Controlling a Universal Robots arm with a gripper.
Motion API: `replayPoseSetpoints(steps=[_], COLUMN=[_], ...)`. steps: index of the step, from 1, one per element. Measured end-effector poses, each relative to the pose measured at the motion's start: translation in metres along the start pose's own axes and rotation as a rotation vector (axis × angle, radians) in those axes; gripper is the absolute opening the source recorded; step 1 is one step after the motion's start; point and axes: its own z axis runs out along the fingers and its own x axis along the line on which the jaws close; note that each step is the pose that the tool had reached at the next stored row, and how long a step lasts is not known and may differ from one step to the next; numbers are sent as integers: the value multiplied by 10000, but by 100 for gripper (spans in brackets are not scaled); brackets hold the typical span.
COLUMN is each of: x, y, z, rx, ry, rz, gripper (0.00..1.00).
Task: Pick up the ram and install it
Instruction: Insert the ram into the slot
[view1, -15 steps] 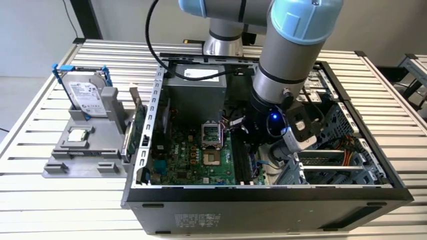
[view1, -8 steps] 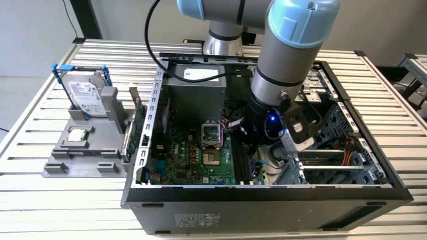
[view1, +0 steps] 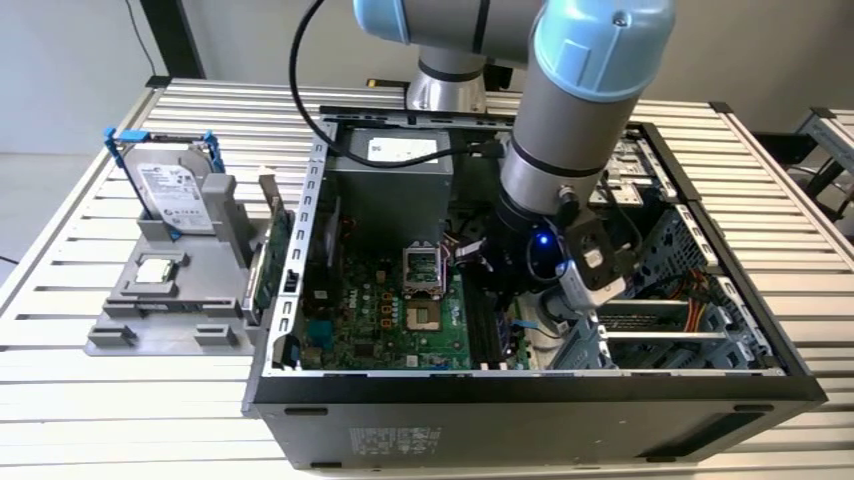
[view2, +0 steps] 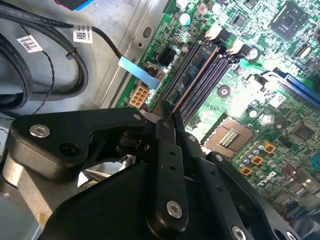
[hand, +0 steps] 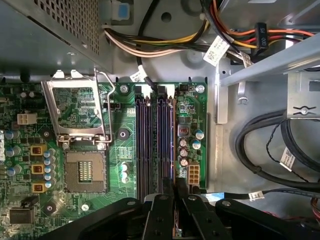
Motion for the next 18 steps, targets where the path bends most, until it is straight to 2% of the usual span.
replayPoseSetpoints(steps=[7, 18], x=[0, 0], y=[0, 1], z=[38, 39], rx=[13, 11], ry=[0, -1], rz=[8, 8], gripper=[0, 0])
